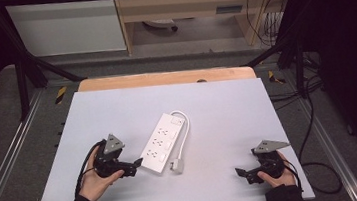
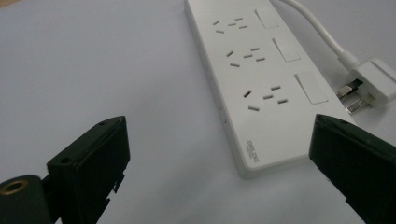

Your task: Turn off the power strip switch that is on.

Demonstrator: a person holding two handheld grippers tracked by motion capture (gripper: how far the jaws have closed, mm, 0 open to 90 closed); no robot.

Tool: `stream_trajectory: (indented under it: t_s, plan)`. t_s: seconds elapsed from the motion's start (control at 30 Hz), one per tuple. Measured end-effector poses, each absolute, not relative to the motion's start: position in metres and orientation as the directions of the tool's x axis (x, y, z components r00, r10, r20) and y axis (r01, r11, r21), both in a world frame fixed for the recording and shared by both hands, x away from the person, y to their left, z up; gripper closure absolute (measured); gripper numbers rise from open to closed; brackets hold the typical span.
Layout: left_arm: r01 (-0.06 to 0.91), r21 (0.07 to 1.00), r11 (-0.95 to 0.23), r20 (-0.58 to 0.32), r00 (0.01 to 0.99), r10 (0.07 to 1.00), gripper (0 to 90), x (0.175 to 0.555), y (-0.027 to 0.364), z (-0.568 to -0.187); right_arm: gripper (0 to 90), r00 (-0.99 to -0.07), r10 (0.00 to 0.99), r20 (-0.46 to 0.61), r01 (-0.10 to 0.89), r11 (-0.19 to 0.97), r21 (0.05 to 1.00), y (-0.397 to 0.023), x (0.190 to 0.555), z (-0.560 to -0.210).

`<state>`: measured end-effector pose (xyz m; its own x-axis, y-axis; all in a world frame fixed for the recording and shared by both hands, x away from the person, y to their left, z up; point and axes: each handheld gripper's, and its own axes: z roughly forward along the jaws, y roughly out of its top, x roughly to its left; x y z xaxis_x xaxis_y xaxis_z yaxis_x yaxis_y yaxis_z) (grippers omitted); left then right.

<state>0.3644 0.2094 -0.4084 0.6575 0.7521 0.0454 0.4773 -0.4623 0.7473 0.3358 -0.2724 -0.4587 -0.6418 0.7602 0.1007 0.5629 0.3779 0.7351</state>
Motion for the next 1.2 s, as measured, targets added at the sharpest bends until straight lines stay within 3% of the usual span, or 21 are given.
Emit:
stream_trajectory:
  t_s: [0.8, 1.2]
  plan:
    - [0.527, 0.743, -0.412, 0.025, 0.593, 0.805, 2.5, 0.342, 0.263, -0.442, 0.6, -0.642, 0.76, 0.105, 0.563, 0.374, 0.737, -0.273, 0.336, -0.459]
    - [0.542, 0.736, -0.407, 0.016, 0.586, 0.81, 1.7, 0.338, 0.271, -0.451, 0.6, -0.642, 0.76, 0.104, 0.562, 0.373, 0.738, -0.273, 0.336, -0.459]
